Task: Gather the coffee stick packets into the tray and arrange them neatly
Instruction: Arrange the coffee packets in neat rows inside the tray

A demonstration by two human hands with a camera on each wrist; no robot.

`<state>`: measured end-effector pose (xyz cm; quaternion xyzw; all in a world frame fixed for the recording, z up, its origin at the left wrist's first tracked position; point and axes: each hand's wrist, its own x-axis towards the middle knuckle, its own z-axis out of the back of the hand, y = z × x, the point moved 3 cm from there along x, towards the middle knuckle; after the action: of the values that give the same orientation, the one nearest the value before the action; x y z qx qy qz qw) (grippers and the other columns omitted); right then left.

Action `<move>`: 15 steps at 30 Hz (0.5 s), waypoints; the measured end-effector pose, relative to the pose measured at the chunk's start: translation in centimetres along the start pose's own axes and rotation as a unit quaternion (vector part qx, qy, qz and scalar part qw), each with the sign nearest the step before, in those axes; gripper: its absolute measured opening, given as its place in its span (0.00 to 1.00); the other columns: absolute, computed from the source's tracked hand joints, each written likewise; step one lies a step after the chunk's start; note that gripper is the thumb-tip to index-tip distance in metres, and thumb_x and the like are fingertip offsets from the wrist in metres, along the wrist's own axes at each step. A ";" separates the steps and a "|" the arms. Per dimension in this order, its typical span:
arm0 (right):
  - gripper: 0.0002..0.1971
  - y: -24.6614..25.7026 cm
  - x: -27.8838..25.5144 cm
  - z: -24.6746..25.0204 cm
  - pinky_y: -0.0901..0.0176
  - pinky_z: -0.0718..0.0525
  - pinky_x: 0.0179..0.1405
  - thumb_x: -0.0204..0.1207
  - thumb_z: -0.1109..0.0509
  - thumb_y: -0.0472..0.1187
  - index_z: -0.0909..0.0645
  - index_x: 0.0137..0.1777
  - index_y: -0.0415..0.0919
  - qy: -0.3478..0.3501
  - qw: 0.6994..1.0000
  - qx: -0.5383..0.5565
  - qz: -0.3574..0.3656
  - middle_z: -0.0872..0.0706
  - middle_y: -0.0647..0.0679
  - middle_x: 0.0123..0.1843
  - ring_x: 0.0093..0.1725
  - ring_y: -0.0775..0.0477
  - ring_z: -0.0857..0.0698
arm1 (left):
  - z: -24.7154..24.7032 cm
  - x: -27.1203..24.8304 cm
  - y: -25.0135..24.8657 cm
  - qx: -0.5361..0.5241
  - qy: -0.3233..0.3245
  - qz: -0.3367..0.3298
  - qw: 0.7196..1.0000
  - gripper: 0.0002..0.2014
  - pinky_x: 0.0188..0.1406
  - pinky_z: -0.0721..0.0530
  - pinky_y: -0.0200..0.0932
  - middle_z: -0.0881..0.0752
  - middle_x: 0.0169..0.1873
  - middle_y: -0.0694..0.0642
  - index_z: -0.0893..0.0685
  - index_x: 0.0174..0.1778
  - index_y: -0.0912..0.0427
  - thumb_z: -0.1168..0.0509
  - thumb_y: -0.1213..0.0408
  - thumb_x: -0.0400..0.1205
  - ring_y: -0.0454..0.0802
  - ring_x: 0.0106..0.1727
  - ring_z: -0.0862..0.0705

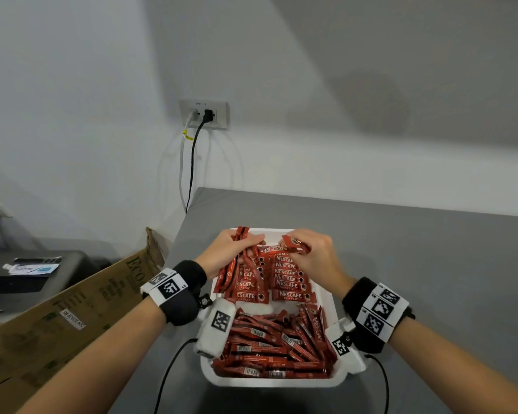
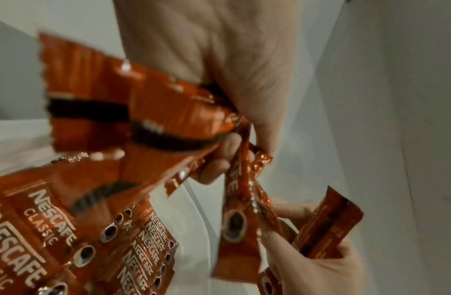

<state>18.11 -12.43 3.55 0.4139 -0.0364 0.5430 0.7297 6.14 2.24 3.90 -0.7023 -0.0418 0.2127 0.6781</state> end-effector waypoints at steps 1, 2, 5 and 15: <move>0.11 -0.2 0.1 0.1 0.63 0.18 0.40 0.69 0.27 0.25 0.14 0.45 0.40 0.011 1.000 -0.005 -0.020 0.13 0.54 0.41 0.38 0.57 0.16 | 0.1 0.1 0.1 0.012 -0.006 -0.008 1.000 0.11 0.35 0.19 0.35 0.19 0.23 0.48 0.17 0.47 0.67 0.35 0.61 0.81 0.43 0.25 0.21; 0.13 -0.5 0.2 0.1 0.63 0.18 0.37 0.70 0.29 0.24 0.15 0.45 0.44 0.023 0.998 0.006 -0.052 0.14 0.57 0.41 0.37 0.56 0.16 | 0.2 0.1 0.1 0.020 -0.011 -0.019 1.000 0.08 0.39 0.19 0.39 0.19 0.23 0.48 0.17 0.44 0.64 0.35 0.62 0.81 0.45 0.27 0.21; 0.18 -0.9 0.3 0.7 0.42 0.12 0.40 0.79 0.38 0.26 0.18 0.47 0.52 0.039 0.978 0.112 -0.174 0.12 0.57 0.44 0.41 0.38 0.13 | 0.3 0.2 0.2 0.072 -0.062 -0.058 0.994 0.03 0.43 0.16 0.44 0.14 0.29 0.51 0.15 0.40 0.58 0.33 0.66 0.80 0.50 0.33 0.16; 0.04 -1.0 -0.1 0.5 0.45 0.11 0.48 0.77 0.29 0.39 0.19 0.48 0.49 0.003 0.930 0.231 -0.285 0.10 0.43 0.41 0.43 0.46 0.09 | 0.4 0.1 0.0 0.125 -0.060 -0.096 0.986 0.04 0.46 0.13 0.41 0.11 0.45 0.56 0.16 0.46 0.53 0.31 0.67 0.78 0.50 0.45 0.11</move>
<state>19.08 -12.88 3.22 0.5626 0.2116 0.3070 0.7379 6.10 2.64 3.91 -0.5910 -0.1225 0.1922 0.7738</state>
